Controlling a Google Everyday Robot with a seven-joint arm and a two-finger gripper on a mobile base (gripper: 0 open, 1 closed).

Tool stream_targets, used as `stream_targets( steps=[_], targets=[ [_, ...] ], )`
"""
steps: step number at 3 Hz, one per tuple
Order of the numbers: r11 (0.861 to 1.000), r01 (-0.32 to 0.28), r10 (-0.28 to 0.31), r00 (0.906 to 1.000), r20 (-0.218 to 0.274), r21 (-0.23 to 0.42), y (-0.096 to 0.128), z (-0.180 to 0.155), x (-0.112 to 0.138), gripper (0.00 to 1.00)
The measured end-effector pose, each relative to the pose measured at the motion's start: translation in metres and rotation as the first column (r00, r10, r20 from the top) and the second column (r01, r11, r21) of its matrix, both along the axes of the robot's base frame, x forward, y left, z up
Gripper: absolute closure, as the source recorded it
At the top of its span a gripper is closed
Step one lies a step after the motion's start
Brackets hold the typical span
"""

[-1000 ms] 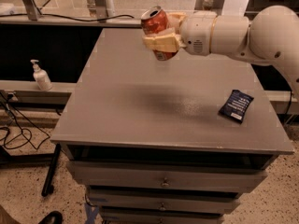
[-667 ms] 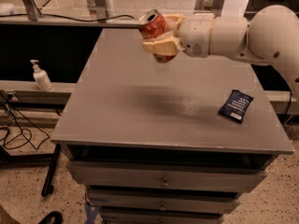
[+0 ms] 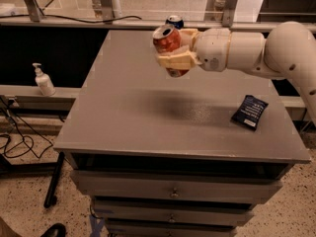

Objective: Place coke can upright

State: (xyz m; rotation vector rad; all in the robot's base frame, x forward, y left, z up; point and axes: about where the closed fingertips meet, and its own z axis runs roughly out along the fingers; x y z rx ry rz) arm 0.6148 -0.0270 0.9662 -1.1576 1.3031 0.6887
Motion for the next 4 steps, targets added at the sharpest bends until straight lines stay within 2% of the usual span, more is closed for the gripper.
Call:
stream_targets(
  steps=[1,4],
  targets=[
    [0.999,-0.038,0.038,0.9993,-0.007,-0.002,-0.011,-0.007,-0.002,1.00],
    [0.994,-0.038,0.046,0.9960,-0.077,0.101,-0.045,-0.045,-0.009,1.00]
  ],
)
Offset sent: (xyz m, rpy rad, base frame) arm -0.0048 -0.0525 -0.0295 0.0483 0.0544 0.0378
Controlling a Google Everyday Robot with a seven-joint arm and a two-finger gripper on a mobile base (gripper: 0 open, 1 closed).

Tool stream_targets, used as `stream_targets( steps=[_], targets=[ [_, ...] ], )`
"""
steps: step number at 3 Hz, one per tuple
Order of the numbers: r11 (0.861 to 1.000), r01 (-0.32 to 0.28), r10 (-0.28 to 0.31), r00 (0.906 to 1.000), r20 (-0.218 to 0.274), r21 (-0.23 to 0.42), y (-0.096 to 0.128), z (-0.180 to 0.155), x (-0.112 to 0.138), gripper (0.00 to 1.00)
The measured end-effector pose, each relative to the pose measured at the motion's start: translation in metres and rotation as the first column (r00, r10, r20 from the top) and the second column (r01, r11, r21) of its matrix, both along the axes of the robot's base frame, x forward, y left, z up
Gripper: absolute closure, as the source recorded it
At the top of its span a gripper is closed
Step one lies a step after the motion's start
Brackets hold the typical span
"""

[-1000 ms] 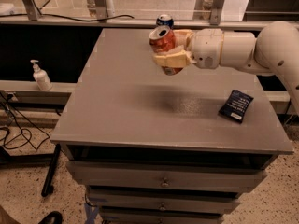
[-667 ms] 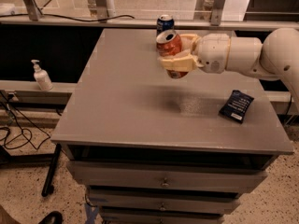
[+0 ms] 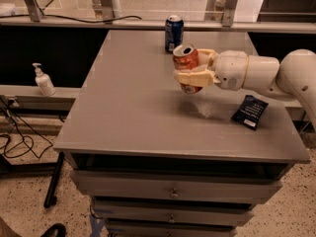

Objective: Place coke can upright

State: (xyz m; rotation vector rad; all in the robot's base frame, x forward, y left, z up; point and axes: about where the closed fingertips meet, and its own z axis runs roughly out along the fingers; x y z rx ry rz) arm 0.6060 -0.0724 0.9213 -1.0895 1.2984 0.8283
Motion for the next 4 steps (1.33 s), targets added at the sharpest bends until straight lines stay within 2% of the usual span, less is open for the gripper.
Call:
stream_targets(
  steps=[1,2,4],
  targets=[
    [1.000,-0.004,0.004,0.9998,-0.017,0.024,-0.004,-0.011,-0.003,1.00],
    [1.000,0.001,0.000,0.9992,-0.040,0.029,-0.009,-0.021,-0.006,0.85],
    [0.999,0.015,-0.013,0.9981,-0.061,0.032,-0.020,-0.036,-0.012,0.38]
  ],
)
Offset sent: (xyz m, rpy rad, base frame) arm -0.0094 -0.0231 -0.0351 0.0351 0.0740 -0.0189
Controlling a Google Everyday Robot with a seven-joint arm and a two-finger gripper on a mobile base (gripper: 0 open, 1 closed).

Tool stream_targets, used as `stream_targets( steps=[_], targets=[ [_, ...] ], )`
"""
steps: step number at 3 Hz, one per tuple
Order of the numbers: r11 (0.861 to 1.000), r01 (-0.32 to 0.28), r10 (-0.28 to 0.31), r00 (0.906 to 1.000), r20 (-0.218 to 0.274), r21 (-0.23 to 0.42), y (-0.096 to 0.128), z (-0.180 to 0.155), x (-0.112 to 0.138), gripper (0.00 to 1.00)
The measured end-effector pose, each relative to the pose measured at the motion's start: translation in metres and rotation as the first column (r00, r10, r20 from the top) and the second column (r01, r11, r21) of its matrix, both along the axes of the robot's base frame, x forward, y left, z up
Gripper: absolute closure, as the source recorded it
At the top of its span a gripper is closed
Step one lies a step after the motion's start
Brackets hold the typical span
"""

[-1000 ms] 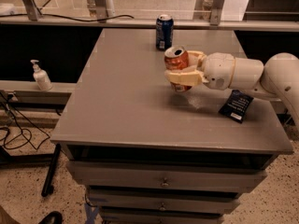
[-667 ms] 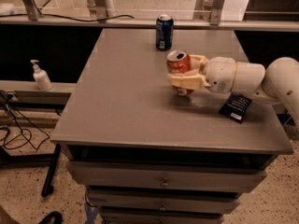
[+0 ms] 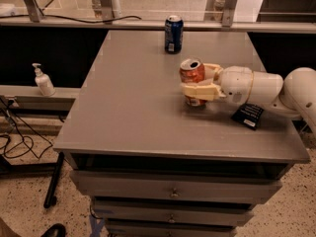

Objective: Place coke can upright

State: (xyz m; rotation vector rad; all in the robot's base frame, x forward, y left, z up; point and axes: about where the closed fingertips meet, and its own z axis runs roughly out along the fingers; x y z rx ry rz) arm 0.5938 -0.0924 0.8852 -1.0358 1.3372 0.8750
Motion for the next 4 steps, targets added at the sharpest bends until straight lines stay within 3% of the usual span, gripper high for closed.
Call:
stream_targets(
  steps=[1,2,3,4],
  targets=[
    [1.000,0.008,-0.008,1.0000,-0.002,0.003,-0.006,-0.006,-0.004,0.14],
    [1.000,0.012,-0.012,0.9999,0.000,0.002,-0.010,-0.008,-0.006,0.00],
    [1.000,0.012,-0.012,0.9999,0.012,-0.006,-0.014,-0.005,-0.007,0.00],
    [0.999,0.023,-0.022,0.9976,0.066,-0.024,-0.025,0.021,-0.004,0.00]
  ],
)
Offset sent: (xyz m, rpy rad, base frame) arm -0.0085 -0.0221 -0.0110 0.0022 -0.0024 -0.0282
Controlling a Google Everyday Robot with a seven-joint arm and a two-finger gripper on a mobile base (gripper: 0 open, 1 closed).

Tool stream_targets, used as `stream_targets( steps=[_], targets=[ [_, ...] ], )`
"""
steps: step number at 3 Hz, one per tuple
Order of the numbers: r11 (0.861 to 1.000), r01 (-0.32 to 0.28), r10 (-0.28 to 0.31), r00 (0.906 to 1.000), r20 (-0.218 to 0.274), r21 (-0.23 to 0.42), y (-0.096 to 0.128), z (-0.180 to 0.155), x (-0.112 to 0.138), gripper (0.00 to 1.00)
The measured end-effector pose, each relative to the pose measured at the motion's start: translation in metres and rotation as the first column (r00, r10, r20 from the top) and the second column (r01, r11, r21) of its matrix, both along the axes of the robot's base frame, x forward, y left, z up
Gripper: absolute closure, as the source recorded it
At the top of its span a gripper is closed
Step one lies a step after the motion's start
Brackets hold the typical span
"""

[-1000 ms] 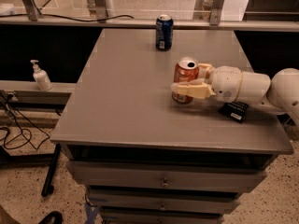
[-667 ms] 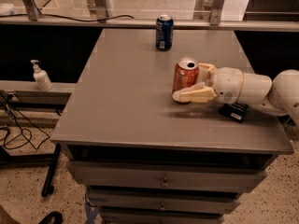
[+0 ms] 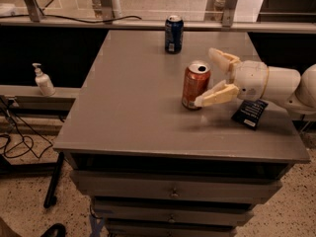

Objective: Place coke can upright

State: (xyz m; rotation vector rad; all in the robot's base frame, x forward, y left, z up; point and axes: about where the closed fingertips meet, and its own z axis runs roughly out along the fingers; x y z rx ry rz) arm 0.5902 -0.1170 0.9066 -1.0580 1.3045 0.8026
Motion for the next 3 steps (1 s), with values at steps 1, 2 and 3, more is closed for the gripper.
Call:
stream_targets(
  steps=[1,2,3],
  targets=[
    [0.998,0.035,-0.028,0.9917,0.126,-0.055,-0.025,0.065,0.001,0.00],
    [0.989,0.116,-0.086,0.9571,0.277,-0.096,-0.067,0.148,-0.013,0.00],
    [0.985,0.157,-0.127,0.9410,0.313,-0.070,-0.087,0.174,-0.013,0.00]
  ],
)
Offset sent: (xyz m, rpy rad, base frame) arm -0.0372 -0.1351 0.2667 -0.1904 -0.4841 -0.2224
